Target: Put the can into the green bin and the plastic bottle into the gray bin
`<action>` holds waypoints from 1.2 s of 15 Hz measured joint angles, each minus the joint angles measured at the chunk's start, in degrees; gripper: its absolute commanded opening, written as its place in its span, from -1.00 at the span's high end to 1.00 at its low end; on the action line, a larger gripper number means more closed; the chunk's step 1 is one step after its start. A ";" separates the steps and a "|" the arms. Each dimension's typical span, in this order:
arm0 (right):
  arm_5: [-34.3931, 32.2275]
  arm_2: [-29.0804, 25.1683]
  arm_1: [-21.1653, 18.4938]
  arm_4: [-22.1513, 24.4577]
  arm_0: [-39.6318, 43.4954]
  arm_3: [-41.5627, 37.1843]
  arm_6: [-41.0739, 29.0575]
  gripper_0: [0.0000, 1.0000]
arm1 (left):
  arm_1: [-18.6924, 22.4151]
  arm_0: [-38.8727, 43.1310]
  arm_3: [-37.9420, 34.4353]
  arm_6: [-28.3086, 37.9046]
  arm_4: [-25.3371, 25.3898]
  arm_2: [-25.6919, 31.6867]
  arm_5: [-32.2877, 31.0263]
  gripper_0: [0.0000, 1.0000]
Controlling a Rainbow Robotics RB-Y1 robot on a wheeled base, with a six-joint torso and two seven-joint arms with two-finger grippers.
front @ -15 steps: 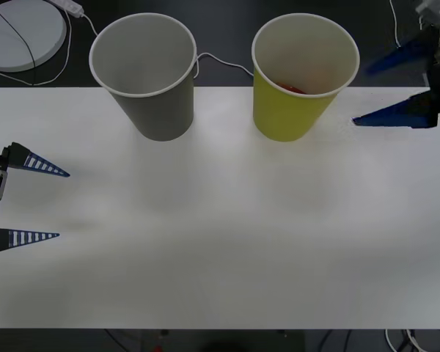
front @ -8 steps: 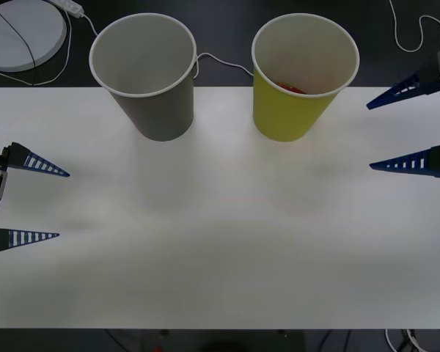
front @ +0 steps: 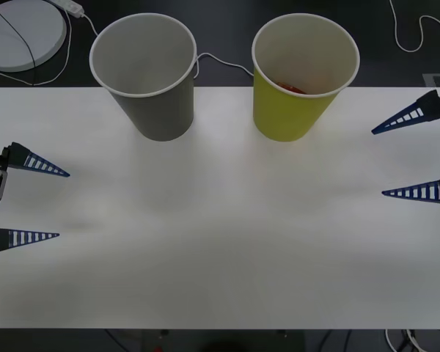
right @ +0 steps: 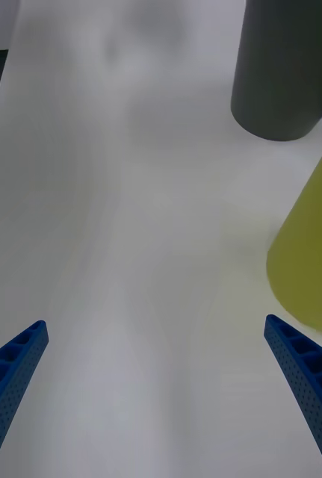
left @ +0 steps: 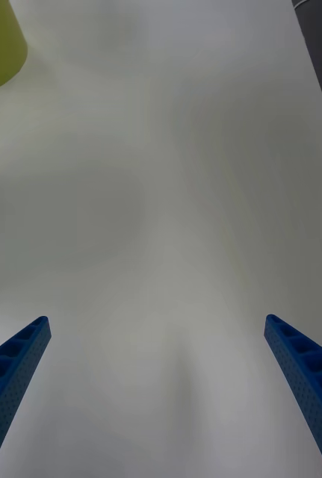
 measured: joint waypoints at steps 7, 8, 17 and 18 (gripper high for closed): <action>0.00 0.01 0.49 -1.22 4.92 2.84 6.62 -1.00 | 0.00 0.00 0.00 0.00 0.00 0.00 0.00 -1.00; 0.00 0.01 0.56 -1.59 5.72 2.47 6.79 -1.00 | 0.00 0.00 0.00 0.00 0.00 0.00 0.00 -1.00; 0.00 -0.02 2.43 -2.04 8.32 -0.40 6.54 -1.00 | 0.00 0.00 0.00 0.00 0.00 0.00 0.00 -1.00; 0.00 -0.06 2.47 -1.81 8.33 -0.41 6.53 -1.00 | 0.00 0.00 0.00 0.00 0.00 0.00 0.00 -1.00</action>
